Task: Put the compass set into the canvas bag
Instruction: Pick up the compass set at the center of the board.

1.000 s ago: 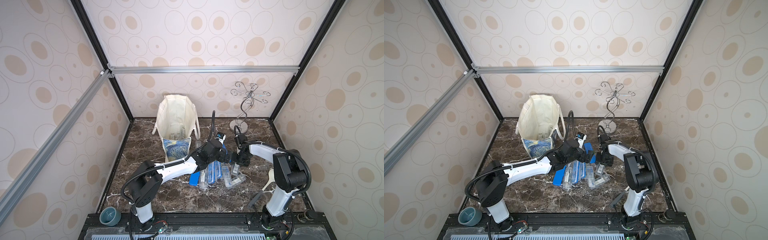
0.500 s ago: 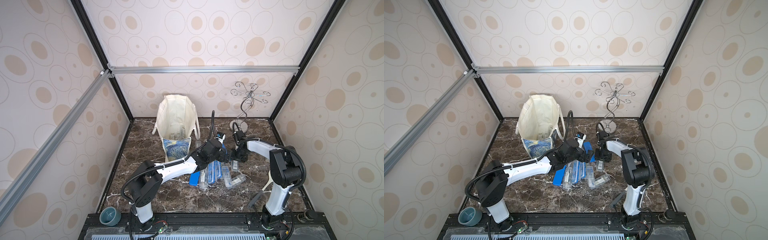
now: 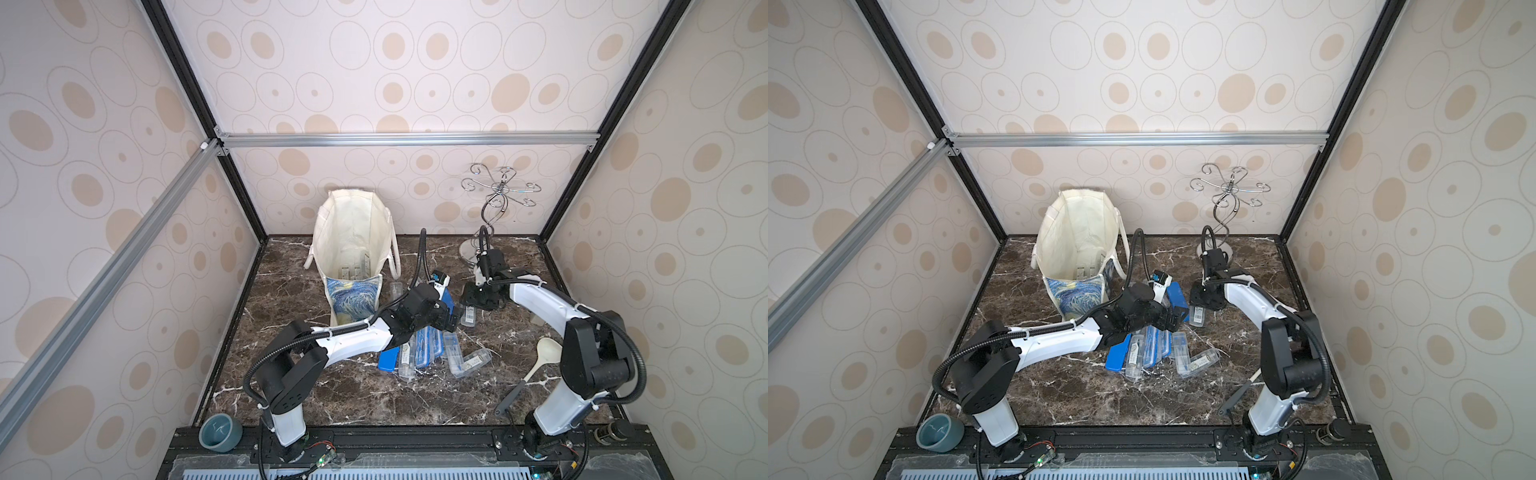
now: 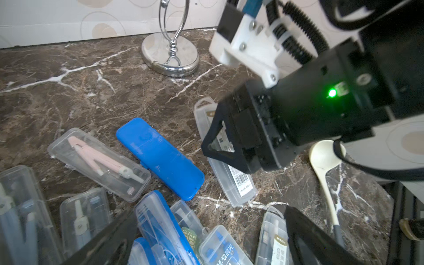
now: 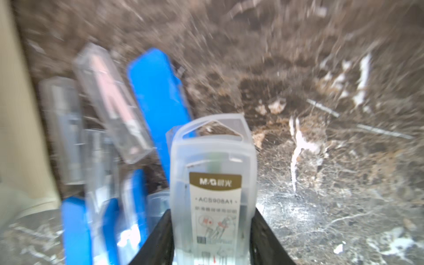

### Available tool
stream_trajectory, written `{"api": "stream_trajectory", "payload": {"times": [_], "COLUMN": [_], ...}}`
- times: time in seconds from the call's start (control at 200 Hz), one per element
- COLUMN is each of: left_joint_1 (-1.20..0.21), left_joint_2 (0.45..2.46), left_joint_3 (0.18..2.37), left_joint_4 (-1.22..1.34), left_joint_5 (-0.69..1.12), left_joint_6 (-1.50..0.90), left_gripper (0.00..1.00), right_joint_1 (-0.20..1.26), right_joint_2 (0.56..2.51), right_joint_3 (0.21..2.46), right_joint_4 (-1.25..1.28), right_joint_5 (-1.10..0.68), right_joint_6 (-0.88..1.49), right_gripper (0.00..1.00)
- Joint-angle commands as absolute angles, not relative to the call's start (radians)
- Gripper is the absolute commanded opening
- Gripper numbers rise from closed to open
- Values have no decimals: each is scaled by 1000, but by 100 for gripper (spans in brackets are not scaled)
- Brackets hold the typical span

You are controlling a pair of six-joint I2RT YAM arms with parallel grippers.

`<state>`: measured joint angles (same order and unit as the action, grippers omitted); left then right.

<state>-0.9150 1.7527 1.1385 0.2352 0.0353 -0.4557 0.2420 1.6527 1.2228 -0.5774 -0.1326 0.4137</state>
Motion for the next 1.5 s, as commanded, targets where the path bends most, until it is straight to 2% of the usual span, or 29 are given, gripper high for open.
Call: {"api": "stream_trajectory", "payload": {"times": [0.0,0.225,0.45,0.695,0.795,0.925,1.045,1.496], "left_joint_1": [-906,-906,-907,-907,-906,-905,-902,-896], "left_joint_2": [1708,1710,1770,1826,1843,1850,1855,1848], "left_joint_3": [1119,1095,1158,1211,1234,1240,1248,1255], "left_joint_4": [356,461,490,535,529,553,567,589], "left_joint_5": [115,216,215,244,247,250,261,293], "left_joint_6": [-459,-485,-551,-587,-597,-613,-621,-625], "left_gripper": [100,98,93,78,66,58,46,21], "right_joint_1": [235,224,221,213,212,210,210,207], "right_joint_2": [1578,1471,1393,1327,1305,1292,1284,1275], "right_joint_3": [1207,1215,1191,1156,1146,1138,1129,1128], "right_joint_4": [-556,-546,-506,-463,-448,-439,-429,-411], "right_joint_5": [-179,-226,-272,-316,-329,-350,-359,-381], "right_joint_6": [387,383,402,423,434,444,452,463], "right_gripper": [47,47,47,47,47,46,46,47]}}
